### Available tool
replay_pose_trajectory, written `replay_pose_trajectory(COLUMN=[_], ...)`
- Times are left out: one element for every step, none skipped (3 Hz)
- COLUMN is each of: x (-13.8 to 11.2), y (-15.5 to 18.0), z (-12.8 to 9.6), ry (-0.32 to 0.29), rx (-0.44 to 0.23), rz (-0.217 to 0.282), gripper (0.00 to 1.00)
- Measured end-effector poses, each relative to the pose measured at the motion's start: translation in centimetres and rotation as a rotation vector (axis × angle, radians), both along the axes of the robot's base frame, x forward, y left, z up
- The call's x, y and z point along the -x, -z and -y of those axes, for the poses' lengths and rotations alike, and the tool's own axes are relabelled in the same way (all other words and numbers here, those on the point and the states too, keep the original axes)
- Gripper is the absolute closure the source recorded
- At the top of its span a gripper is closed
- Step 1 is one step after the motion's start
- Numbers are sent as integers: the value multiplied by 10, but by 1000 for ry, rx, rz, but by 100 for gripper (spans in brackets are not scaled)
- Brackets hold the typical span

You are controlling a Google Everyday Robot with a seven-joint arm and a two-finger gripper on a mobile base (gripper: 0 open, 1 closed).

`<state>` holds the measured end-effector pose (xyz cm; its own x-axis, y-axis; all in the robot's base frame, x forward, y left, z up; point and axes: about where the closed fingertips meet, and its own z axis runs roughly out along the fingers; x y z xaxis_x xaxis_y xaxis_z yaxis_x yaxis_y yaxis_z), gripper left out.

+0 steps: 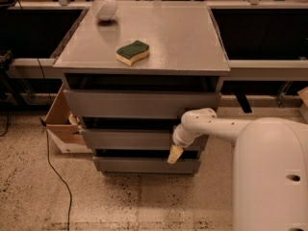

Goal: Open middle drawer

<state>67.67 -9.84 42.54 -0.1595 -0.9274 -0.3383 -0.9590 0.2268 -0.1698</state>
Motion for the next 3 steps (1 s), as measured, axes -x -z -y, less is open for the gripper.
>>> replay_pose_trajectory(x=[12,13,13], y=[12,5,-4], z=[13,14,14], ry=[31,35,35], rx=[-7,-9,-9], rz=[-17,-19,-19], gripper=[39,62,85])
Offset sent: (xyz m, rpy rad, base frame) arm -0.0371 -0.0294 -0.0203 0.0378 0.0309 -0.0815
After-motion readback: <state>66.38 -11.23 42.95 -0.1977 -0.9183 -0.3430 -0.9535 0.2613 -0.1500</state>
